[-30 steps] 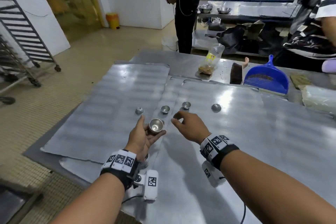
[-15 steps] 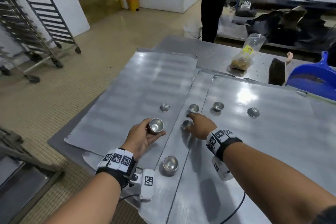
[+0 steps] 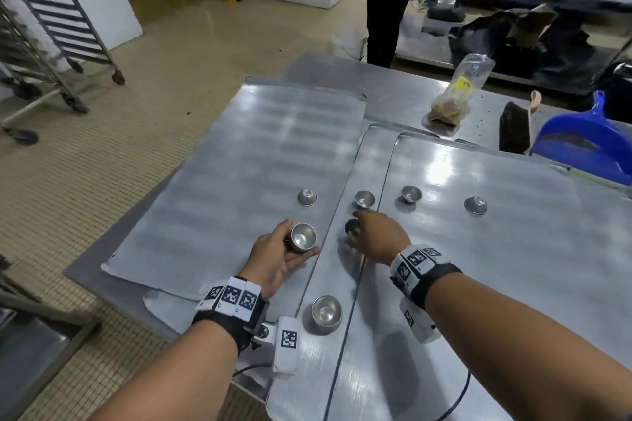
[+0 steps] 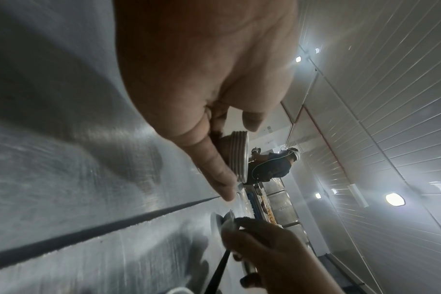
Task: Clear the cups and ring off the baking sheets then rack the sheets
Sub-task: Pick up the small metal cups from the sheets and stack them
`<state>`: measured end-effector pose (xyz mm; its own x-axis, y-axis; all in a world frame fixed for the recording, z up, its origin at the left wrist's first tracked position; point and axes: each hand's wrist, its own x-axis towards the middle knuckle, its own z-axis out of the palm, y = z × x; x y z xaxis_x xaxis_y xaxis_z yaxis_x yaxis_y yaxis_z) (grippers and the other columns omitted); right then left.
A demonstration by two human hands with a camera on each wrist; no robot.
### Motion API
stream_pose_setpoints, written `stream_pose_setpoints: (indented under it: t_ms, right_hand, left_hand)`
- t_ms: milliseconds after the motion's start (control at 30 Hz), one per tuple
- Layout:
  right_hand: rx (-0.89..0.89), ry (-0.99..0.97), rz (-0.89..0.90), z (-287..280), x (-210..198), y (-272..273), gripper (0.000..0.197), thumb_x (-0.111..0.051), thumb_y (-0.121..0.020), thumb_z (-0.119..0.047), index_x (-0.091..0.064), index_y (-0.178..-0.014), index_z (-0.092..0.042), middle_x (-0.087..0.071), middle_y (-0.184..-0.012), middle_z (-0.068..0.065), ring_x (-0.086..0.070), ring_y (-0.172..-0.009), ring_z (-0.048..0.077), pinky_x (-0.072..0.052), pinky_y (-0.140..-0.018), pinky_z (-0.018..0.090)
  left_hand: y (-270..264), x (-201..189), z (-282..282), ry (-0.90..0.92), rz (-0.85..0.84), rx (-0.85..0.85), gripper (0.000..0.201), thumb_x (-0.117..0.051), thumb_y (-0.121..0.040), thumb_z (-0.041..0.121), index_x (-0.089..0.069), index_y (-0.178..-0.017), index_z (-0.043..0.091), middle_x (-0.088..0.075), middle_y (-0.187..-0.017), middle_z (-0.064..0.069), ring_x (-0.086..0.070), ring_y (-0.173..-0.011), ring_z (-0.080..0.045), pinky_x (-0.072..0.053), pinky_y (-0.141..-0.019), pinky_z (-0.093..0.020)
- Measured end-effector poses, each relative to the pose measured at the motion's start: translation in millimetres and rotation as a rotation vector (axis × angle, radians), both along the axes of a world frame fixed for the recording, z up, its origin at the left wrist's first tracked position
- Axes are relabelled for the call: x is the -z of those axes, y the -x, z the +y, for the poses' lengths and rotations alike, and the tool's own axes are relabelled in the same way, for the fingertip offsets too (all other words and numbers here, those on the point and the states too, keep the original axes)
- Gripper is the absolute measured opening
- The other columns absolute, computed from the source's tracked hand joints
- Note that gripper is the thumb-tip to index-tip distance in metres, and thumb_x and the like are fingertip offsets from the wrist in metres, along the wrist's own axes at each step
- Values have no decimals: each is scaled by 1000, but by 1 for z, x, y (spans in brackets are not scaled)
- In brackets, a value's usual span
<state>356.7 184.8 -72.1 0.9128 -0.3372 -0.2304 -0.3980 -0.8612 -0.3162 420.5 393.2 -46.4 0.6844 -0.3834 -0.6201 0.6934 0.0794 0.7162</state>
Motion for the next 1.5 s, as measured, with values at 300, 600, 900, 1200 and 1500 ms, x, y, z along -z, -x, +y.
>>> stream_pose_setpoints:
  t_ms: [300, 600, 900, 1200, 1500]
  right_hand:
    - [-166, -195, -366, 55, -63, 17, 54, -70, -84, -51, -60, -129, -23, -68, -117, -2, -62, -104, 17, -51, -87, 36]
    - [-180, -136, -302, 70, -75, 51, 62, -67, -84, -59, -53, -139, -33, -68, -110, 5, -60, -104, 22, -44, -78, 33]
    - [-119, -256, -326, 64, -73, 59, 76, -45, -83, -79, -47, -143, -33, -58, -140, -9, -57, -123, 14, -49, -99, 41]
    - [-1, -91, -76, 23, -53, -15, 41, -51, -94, -53, -62, -122, -26, -70, -115, 0, -57, -116, 28, -49, -97, 43]
    - [-27, 77, 158, 31, -27, -98, 41, -52, -98, -42, -54, -134, -25, -62, -130, 0, -58, -119, 25, -36, -80, 32]
  left_hand:
    - [16, -23, -4, 60, -57, -11, 53, -47, -104, 43, -65, -104, -7, -75, -90, -21, -72, -86, -30, -61, -64, -32]
    - [58, -41, -2, 84, -102, -60, 32, -50, -104, 28, -66, -95, 2, -74, -73, -8, -69, -59, -14, -57, -65, -33]
    - [67, -45, 13, 128, -97, -63, 31, -52, -103, 23, -64, -102, -5, -75, -84, -20, -75, -75, -29, -63, -70, -36]
    - [10, -34, 31, 121, -20, -89, 35, -56, -101, 22, -56, -113, -12, -69, -101, -31, -73, -87, -46, -62, -60, -35]
    - [-56, -7, 40, 40, 11, 33, 30, -55, -101, 26, -61, -109, -2, -75, -90, -18, -75, -83, -38, -57, -88, -38]
